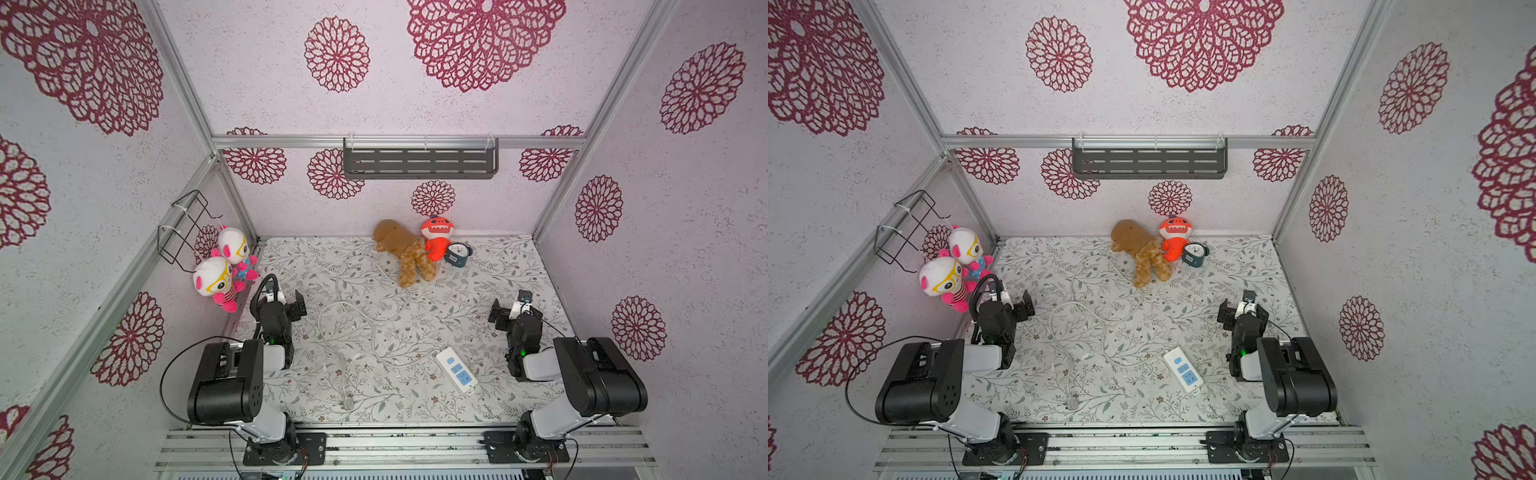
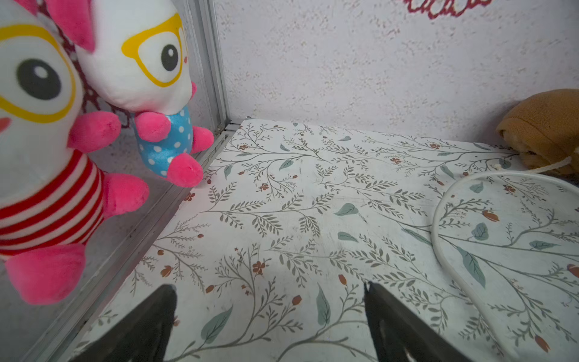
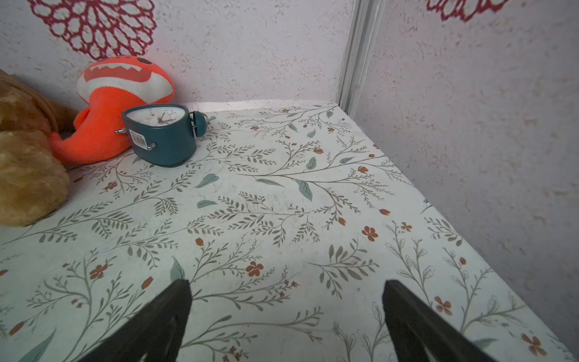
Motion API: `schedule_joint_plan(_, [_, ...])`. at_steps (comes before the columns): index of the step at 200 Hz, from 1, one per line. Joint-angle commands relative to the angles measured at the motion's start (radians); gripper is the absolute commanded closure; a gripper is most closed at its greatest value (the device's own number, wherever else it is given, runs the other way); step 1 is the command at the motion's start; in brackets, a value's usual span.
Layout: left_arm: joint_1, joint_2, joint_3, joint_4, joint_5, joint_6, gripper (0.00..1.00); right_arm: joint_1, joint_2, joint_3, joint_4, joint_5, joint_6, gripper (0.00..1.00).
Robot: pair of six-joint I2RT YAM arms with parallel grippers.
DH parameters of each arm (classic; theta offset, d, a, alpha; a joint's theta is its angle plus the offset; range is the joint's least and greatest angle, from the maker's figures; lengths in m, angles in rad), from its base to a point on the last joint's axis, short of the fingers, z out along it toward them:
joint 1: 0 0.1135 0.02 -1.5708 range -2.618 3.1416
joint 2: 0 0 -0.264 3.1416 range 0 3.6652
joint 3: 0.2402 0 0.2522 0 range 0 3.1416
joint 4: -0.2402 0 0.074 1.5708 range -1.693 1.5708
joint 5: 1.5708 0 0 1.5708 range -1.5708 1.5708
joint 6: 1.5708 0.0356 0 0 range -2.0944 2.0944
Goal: Wrap the cord around the power strip
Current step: Move the power strip to the center of the board.
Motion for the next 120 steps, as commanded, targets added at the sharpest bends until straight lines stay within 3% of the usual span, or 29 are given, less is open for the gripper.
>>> schedule_joint_plan(1, [0.006, -0.018, 0.017, -0.013, 0.012, -0.011, 0.03, -0.004, -0.029, -0.008, 0.025, -0.009, -0.019, 0.01])
schedule_joint_plan(120, [0.030, -0.020, 0.024, -0.028, 0.050, -0.029, 0.03, -0.004, -0.030, -0.010, 0.029, -0.009, -0.017, 0.01])
